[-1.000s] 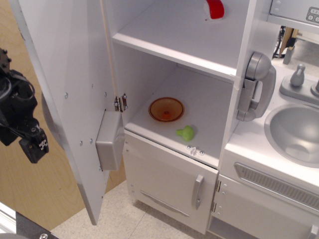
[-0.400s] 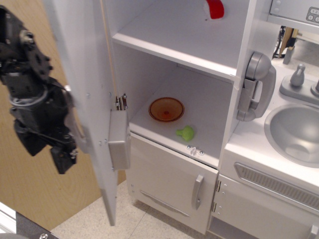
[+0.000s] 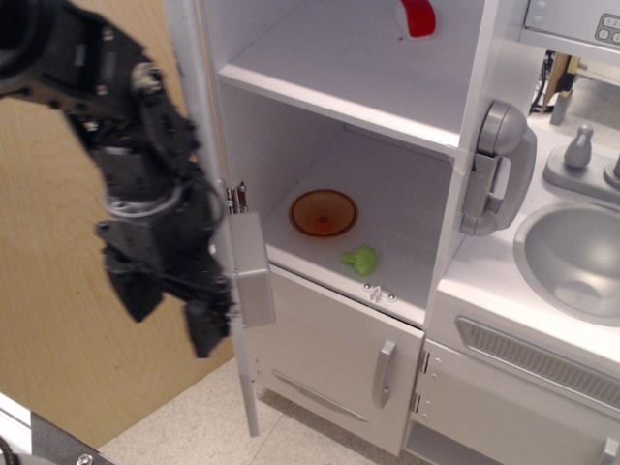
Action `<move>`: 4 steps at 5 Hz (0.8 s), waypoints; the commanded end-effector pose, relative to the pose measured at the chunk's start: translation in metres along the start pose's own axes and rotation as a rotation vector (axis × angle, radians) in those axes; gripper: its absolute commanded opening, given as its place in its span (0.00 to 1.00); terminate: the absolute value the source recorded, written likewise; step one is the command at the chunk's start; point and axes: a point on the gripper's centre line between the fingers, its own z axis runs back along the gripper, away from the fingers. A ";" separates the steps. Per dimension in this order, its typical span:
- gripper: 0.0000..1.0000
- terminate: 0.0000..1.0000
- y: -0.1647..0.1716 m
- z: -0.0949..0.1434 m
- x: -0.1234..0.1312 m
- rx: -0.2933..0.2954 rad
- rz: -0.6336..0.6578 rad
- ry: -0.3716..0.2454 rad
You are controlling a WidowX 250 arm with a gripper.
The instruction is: Close fridge
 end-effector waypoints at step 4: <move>1.00 0.00 0.088 0.024 0.055 0.065 0.173 -0.066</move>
